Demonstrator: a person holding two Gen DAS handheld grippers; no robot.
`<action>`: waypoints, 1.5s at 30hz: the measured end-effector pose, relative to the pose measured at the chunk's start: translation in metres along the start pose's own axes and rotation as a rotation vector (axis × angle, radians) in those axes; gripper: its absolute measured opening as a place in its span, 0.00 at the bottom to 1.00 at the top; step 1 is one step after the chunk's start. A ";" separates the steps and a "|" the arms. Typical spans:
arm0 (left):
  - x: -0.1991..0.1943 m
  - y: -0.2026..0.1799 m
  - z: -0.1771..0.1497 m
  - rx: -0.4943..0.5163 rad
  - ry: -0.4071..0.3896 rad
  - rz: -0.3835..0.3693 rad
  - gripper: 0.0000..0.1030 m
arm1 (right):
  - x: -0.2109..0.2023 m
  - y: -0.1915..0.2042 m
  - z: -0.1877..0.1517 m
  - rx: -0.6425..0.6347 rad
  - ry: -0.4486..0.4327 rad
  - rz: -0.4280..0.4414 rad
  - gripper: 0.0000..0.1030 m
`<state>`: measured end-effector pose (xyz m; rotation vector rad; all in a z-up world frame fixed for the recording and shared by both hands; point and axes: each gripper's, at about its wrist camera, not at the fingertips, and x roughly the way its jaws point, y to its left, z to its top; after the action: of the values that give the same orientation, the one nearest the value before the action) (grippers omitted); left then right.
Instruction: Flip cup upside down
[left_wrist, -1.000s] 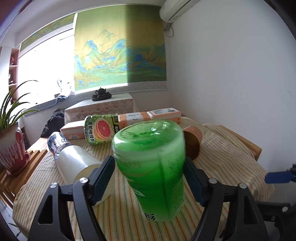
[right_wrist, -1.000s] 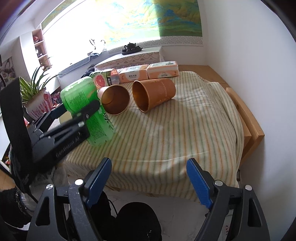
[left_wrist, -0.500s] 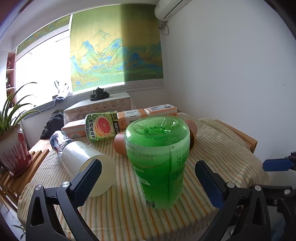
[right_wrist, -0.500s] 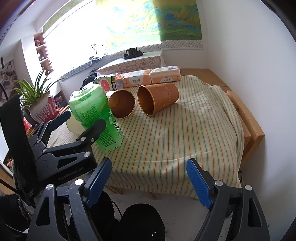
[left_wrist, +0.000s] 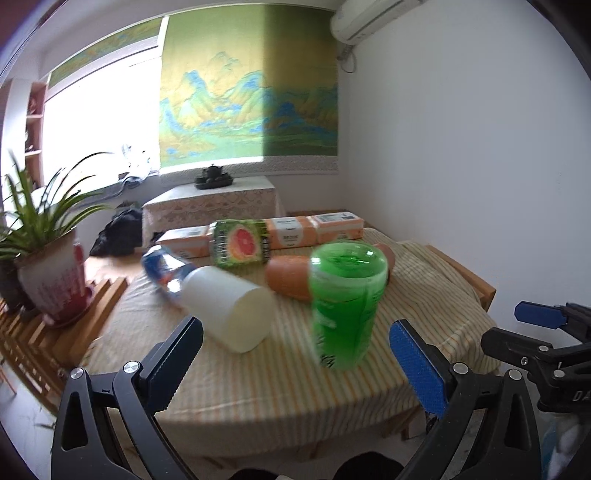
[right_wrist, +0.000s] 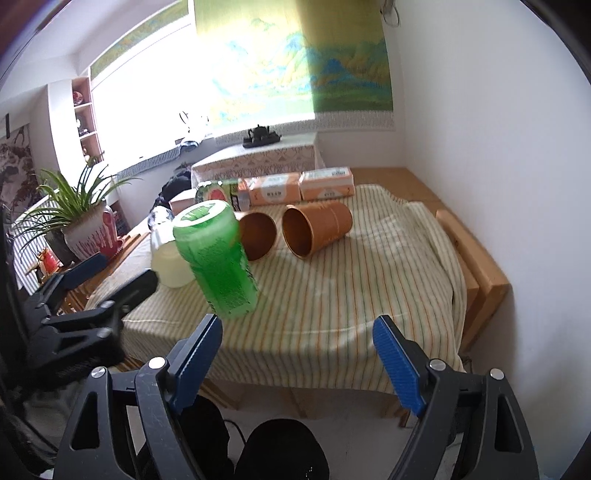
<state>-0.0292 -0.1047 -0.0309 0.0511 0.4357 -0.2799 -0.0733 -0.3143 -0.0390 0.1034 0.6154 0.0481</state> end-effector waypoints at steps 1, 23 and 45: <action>-0.007 0.006 0.001 -0.013 0.008 0.007 0.99 | -0.004 0.004 0.000 -0.005 -0.014 -0.004 0.82; -0.105 0.072 0.004 -0.118 0.010 0.173 0.99 | -0.067 0.055 -0.022 -0.005 -0.237 -0.156 0.99; -0.095 0.063 0.002 -0.094 -0.002 0.205 0.99 | -0.064 0.058 -0.020 -0.011 -0.231 -0.148 0.99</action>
<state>-0.0936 -0.0197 0.0108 0.0035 0.4377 -0.0574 -0.1382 -0.2597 -0.0124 0.0518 0.3905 -0.1022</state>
